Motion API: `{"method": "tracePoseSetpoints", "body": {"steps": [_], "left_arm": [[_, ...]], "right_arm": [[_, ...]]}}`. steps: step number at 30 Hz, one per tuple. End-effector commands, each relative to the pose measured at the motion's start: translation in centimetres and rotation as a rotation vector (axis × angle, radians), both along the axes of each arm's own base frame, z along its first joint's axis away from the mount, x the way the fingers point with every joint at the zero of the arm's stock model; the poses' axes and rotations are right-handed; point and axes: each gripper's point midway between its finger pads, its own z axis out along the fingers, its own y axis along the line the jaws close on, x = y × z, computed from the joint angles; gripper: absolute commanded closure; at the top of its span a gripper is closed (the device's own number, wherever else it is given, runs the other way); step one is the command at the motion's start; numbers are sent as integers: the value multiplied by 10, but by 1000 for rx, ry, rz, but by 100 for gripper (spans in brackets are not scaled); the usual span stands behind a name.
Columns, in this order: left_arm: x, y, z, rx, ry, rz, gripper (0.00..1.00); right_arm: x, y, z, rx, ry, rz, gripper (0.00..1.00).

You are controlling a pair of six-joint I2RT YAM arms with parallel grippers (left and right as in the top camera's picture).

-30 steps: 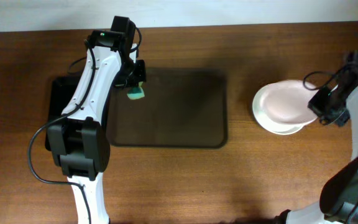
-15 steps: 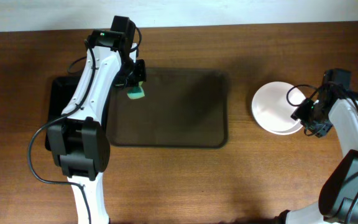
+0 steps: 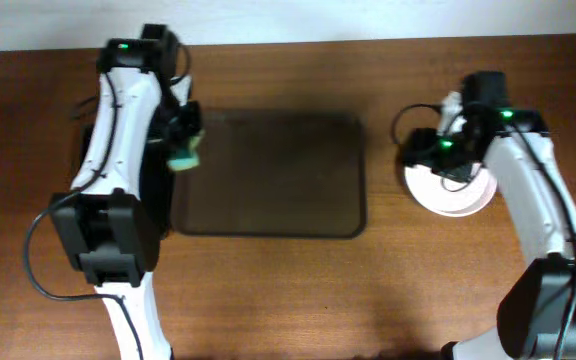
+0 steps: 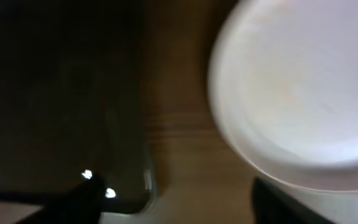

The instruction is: Clean dirty plates on tray and stack at the side

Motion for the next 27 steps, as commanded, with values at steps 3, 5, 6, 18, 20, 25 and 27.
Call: {"method": "tracePoseSetpoints", "body": {"steps": [3,5,6,18,20,25,27], "left_arm": [[-7,101,19,182,-26,148,99],[-4,120,11,183,-39,193,99],[-4,127,4,184,-39,208,99],[-16,133,-76,178,10,211,1],[-10,129,-72,155,-12,210,1],[21,96,35,-37,-335,194,1],[24,86,77,-85,-461,174,1]], "right_arm": [[15,76,25,26,-150,174,18],[15,88,26,31,-164,200,18],[14,92,27,32,-168,211,18],[14,93,27,32,-168,214,18],[14,93,27,32,-167,214,18],[14,86,54,2,-210,202,22],[11,61,80,-127,-226,145,22]]}}
